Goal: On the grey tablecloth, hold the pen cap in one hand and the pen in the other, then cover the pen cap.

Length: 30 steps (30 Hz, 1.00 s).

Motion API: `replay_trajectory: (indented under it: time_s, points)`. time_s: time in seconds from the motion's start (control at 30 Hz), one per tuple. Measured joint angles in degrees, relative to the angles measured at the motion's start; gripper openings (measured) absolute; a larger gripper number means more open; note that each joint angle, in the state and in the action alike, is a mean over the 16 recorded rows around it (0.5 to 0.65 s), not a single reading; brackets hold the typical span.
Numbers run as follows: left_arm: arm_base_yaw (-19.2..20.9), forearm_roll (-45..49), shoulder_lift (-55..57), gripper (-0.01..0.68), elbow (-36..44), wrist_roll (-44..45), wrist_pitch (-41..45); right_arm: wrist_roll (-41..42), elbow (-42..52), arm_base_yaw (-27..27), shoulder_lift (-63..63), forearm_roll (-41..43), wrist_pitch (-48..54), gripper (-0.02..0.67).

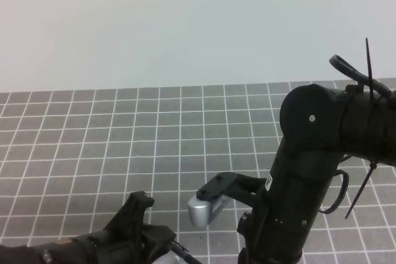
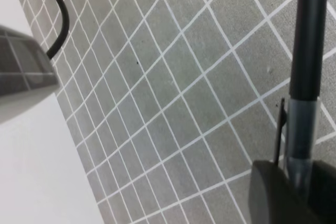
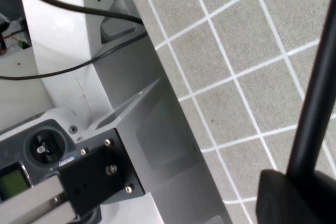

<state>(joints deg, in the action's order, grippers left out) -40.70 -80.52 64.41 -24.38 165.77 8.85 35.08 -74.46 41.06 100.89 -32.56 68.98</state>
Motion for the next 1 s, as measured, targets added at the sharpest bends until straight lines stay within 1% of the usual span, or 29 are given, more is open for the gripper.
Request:
replay_trajectory:
  time_s: [0.57,1.0]
  points:
    - [0.00,-3.95,0.05,0.078,0.00,0.14,0.05,-0.53,0.00,0.00,0.00,0.09,-0.18,0.071]
    - [0.00,-4.08,0.08,0.078,0.02,0.46,-1.04,-1.05,-1.18,0.00,1.15,-0.24,-0.50,0.071]
